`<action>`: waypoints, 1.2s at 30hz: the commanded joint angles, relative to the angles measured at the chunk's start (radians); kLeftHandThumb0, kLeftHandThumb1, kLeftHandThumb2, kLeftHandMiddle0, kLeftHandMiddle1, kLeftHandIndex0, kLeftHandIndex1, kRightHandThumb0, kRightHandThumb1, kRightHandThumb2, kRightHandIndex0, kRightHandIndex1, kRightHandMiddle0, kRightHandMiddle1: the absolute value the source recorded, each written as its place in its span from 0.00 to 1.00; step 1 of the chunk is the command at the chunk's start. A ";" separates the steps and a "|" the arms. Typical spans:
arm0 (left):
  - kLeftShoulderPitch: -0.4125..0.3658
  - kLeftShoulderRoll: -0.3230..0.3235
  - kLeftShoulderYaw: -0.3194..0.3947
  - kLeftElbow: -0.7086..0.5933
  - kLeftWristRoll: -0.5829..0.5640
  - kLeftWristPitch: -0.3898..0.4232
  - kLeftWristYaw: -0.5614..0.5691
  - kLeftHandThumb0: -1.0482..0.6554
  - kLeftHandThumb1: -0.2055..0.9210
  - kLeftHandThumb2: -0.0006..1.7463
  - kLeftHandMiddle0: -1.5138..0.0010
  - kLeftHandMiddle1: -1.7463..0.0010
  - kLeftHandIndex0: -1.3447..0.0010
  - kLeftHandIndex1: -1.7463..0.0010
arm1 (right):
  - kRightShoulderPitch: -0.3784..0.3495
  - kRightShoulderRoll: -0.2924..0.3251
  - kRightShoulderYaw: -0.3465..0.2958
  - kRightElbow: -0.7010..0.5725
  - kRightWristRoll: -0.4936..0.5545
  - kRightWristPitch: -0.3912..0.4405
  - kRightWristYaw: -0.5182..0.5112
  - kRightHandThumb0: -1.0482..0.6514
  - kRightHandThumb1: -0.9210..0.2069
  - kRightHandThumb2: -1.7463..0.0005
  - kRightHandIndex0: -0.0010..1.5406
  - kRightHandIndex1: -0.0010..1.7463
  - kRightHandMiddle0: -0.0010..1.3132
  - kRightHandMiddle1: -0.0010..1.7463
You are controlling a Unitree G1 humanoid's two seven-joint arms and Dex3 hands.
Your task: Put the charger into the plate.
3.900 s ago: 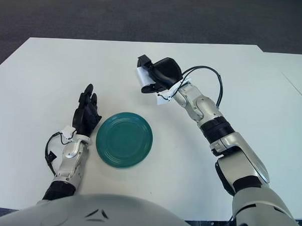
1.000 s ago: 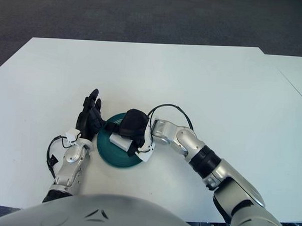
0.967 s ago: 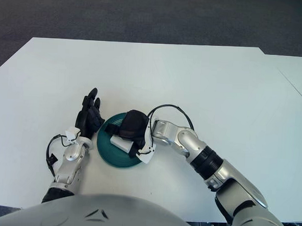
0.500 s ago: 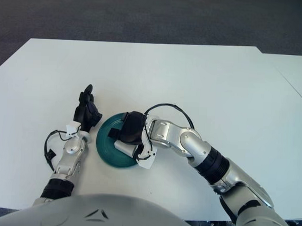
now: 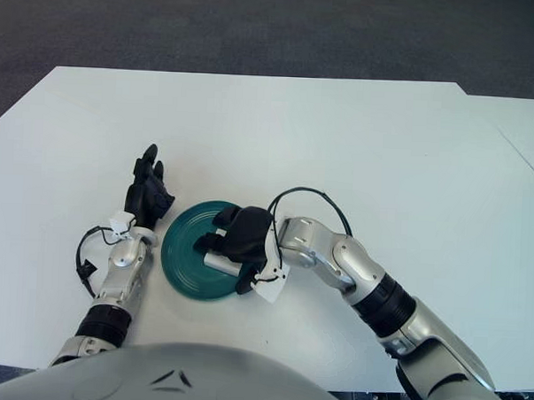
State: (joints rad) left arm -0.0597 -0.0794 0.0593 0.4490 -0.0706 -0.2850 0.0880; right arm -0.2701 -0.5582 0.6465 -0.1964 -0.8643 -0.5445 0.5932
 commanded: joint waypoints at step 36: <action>0.192 -0.066 -0.054 -0.160 -0.134 0.050 -0.169 0.07 1.00 0.59 0.88 1.00 1.00 0.81 | -0.067 0.242 -0.369 0.198 0.576 0.256 -0.211 0.00 0.00 0.45 0.00 0.00 0.01 0.01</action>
State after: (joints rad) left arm 0.0693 -0.1196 0.0449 0.2865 -0.2961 -0.2479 -0.1428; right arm -0.3393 -0.3772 0.3513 -0.0232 -0.3878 -0.4043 0.4136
